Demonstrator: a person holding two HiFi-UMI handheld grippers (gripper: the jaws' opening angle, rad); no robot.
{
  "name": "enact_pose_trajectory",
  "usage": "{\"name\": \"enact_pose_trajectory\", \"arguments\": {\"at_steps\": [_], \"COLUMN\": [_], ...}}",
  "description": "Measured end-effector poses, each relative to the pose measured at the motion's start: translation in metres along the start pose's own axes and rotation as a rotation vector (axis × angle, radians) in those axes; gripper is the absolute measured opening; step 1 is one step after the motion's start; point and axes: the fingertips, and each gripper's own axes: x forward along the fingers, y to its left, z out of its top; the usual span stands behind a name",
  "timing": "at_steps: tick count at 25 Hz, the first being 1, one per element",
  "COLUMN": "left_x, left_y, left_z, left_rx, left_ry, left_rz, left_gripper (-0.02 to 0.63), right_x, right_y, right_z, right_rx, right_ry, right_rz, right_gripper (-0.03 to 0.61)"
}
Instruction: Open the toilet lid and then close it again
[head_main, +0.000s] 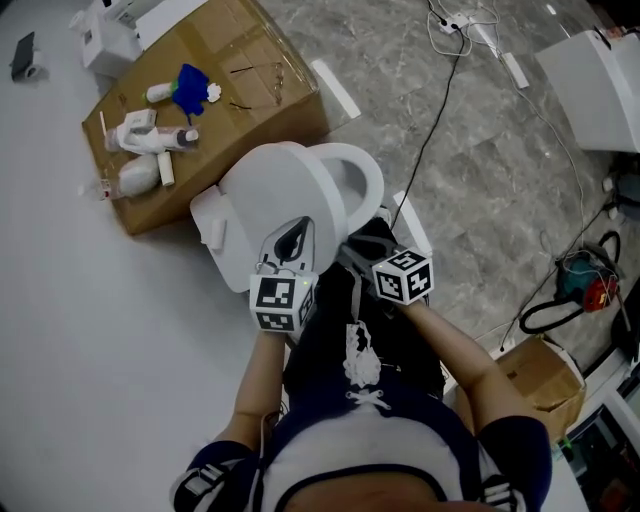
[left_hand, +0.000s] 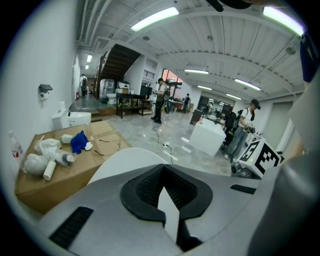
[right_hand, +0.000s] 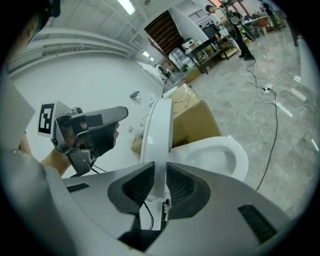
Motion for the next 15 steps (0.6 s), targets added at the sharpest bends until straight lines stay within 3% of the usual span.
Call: {"name": "enact_pose_trajectory", "arguments": {"at_steps": [15], "left_x": [0.034], "left_y": [-0.014], "left_z": [-0.03], "left_rx": [-0.001], "left_ry": [0.11], "left_rz": [-0.062], "left_gripper": [0.007], "right_x": [-0.003], "right_y": [-0.067], "right_z": [-0.012], "right_rx": [0.1], "right_ry": [0.032], "right_rz": [-0.056], "right_gripper": [0.046]}}
